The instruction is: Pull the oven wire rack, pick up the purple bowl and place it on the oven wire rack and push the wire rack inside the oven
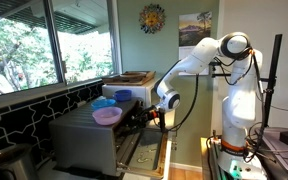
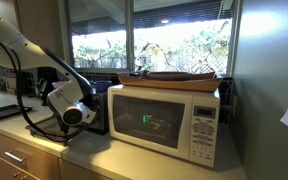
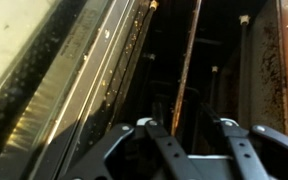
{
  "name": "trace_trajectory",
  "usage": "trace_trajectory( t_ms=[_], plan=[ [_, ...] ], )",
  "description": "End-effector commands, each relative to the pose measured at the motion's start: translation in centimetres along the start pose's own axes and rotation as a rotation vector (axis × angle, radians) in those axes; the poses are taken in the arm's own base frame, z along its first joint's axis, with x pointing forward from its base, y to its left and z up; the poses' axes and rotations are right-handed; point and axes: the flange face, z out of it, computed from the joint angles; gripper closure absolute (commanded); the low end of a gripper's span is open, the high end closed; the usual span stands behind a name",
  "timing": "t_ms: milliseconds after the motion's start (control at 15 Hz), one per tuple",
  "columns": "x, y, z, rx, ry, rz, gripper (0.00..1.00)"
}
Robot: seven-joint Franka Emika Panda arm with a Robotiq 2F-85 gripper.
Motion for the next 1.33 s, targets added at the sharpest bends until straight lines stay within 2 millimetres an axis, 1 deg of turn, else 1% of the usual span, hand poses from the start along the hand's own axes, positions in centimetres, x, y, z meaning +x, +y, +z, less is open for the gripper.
trace_trajectory(
  t_ms=[0,67,133,200,333,400,600,667,867,933,1000,1067,1267],
  plan=[
    [-0.1,0.3,-0.5,-0.004,0.021,-0.002,0.6],
    [-0.1,0.4,-0.6,-0.011,0.018,0.004,0.63],
    [-0.1,0.5,-0.7,-0.016,0.015,0.01,0.62],
    [-0.1,0.6,-0.8,-0.02,0.015,0.015,0.64],
    [-0.1,0.7,-1.1,-0.03,0.015,0.019,0.69],
    [-0.1,0.6,-1.3,-0.038,0.016,0.02,0.74],
    [0.1,0.8,-1.8,-0.071,0.013,0.023,0.76],
    [0.1,0.8,-1.9,-0.081,0.015,0.024,0.74],
    [0.3,0.7,-2.1,-0.097,0.015,0.025,0.88],
    [0.3,0.7,-2.1,-0.102,0.014,0.023,0.91],
    [0.4,0.4,-2.1,-0.101,0.012,0.021,0.98],
    [0.5,0.2,-2.2,-0.104,0.011,0.03,0.99],
    [0.5,-0.2,-2.5,-0.125,-0.002,0.039,0.98]
  ],
)
